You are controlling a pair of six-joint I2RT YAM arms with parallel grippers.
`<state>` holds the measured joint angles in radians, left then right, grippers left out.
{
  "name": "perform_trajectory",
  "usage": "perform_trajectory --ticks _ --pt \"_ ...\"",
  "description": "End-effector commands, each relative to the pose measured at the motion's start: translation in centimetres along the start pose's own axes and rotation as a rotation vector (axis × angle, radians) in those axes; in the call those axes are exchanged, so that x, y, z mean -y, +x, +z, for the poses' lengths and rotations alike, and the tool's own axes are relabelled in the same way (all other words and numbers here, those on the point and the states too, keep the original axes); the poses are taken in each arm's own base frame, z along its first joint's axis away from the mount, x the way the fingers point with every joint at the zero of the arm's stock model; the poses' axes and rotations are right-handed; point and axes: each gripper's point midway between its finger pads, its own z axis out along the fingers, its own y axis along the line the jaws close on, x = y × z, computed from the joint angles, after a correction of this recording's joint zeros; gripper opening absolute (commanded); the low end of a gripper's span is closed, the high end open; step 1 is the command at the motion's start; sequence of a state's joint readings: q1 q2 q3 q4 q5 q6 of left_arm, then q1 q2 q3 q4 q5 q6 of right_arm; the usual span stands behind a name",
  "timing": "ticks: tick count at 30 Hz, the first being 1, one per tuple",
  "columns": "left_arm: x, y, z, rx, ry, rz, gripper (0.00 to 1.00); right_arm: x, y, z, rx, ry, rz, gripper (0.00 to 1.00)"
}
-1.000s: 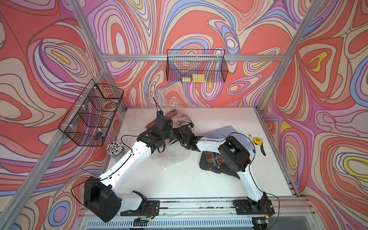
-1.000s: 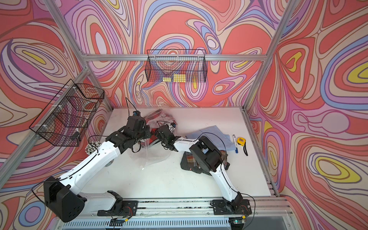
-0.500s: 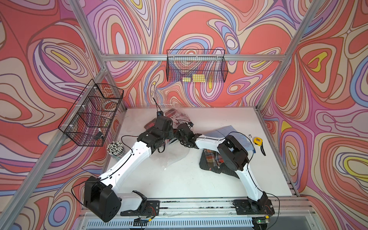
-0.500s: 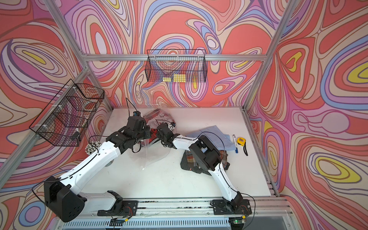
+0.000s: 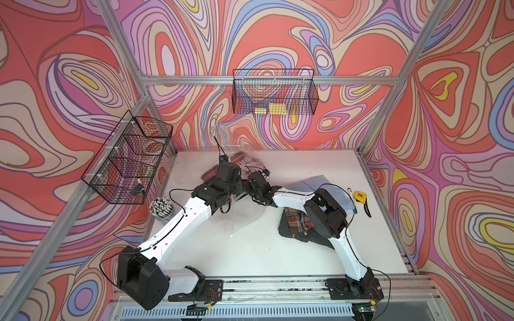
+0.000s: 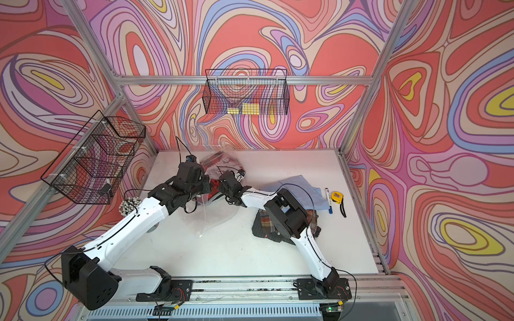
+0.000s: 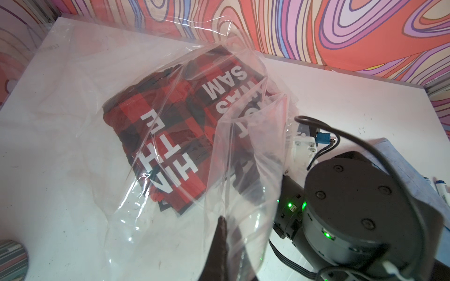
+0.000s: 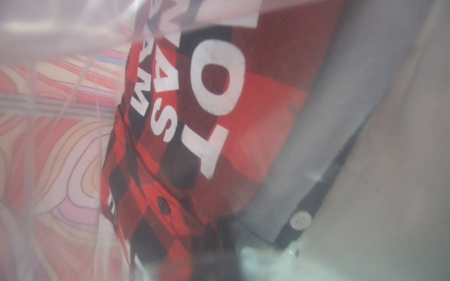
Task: Take the shirt out of the vacuum bag
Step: Take out the shirt from the vacuum bag.
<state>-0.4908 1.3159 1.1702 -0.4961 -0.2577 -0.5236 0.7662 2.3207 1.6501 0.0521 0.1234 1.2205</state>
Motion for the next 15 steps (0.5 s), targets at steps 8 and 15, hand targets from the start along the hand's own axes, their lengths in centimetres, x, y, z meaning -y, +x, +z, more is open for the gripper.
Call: perform_trajectory --ticks 8,15 --pt "-0.1 0.3 0.3 -0.006 -0.001 0.006 0.0 -2.8 -2.6 -4.9 0.067 -0.086 -0.005 0.0" --pt "-0.1 0.3 0.5 -0.011 -0.003 0.004 0.0 -2.8 -2.3 -7.3 0.069 -0.106 -0.011 0.0"
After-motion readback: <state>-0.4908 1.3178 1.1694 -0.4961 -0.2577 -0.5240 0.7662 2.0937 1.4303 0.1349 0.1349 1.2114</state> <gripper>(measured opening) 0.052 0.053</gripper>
